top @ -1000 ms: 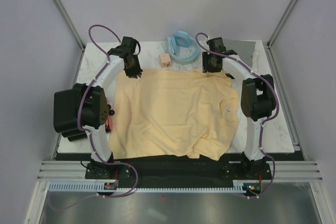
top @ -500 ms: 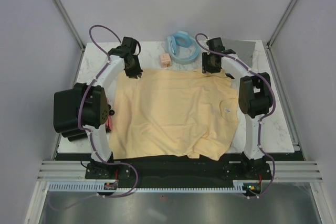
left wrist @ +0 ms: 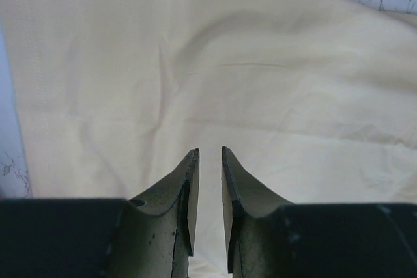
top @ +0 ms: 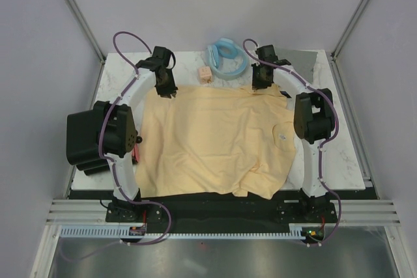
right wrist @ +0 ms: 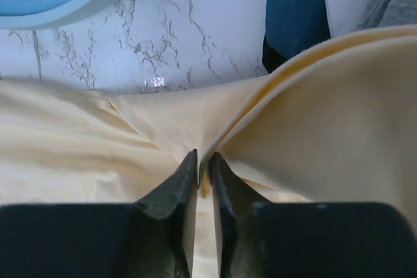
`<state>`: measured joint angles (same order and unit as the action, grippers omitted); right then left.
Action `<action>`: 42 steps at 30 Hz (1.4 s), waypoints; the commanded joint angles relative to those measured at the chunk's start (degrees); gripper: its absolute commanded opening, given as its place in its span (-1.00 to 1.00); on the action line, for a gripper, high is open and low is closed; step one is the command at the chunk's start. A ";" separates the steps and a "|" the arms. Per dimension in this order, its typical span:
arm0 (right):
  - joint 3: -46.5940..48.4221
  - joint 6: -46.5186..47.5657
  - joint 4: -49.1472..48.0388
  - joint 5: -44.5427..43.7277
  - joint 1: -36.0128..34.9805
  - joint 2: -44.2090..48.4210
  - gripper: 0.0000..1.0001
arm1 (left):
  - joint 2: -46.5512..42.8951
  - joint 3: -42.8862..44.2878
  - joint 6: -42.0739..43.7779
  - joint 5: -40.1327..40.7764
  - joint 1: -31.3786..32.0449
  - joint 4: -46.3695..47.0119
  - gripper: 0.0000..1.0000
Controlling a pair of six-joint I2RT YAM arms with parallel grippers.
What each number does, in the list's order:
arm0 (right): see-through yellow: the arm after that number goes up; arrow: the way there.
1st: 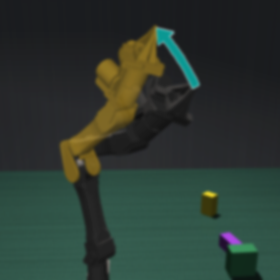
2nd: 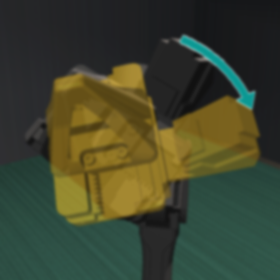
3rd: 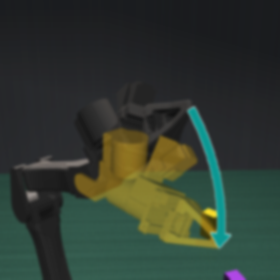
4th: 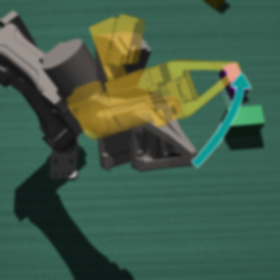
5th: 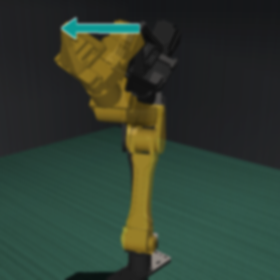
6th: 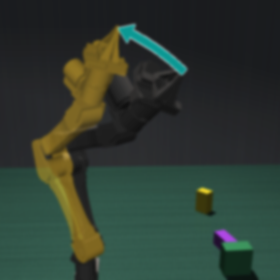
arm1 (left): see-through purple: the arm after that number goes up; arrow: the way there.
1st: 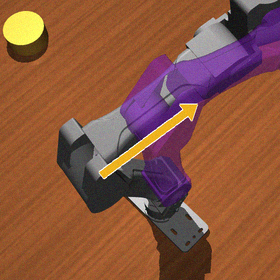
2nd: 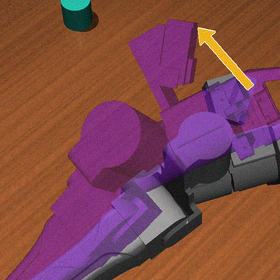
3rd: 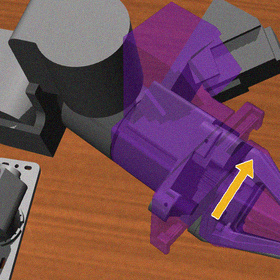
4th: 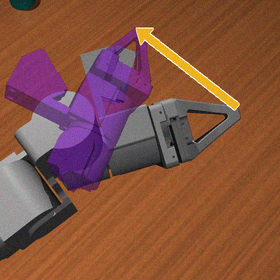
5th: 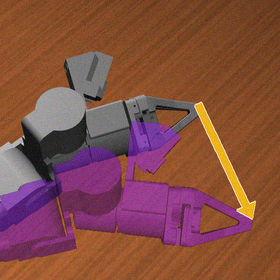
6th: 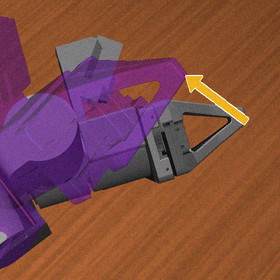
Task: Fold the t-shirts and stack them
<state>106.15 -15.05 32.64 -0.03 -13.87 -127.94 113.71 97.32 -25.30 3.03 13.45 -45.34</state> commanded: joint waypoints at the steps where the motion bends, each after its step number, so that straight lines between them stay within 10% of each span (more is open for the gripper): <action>1: 1.61 -0.25 -0.65 0.38 -0.02 1.28 -0.78 | 0.19 2.35 2.71 0.66 -0.36 0.78 -0.46; 4: 1.26 0.11 -0.65 -1.28 -0.02 2.60 -0.77 | 0.72 2.44 2.62 0.05 -0.36 0.87 -0.46; 6: 1.17 0.72 -0.65 -1.20 -0.02 3.22 -0.15 | 1.07 2.79 2.54 -0.39 -0.36 0.96 -0.47; 17: -0.60 5.28 -4.61 -7.25 0.16 17.02 -0.03 | 1.43 2.27 2.80 -1.27 -0.36 1.22 -0.47; 42: 12.33 8.81 -3.82 -9.20 5.43 0.68 0.18 | 0.90 -0.99 2.98 -2.76 -0.45 1.22 -0.50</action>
<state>115.81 -7.01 30.39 -9.13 -8.64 -128.35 114.87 95.92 -23.94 0.93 13.45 -45.12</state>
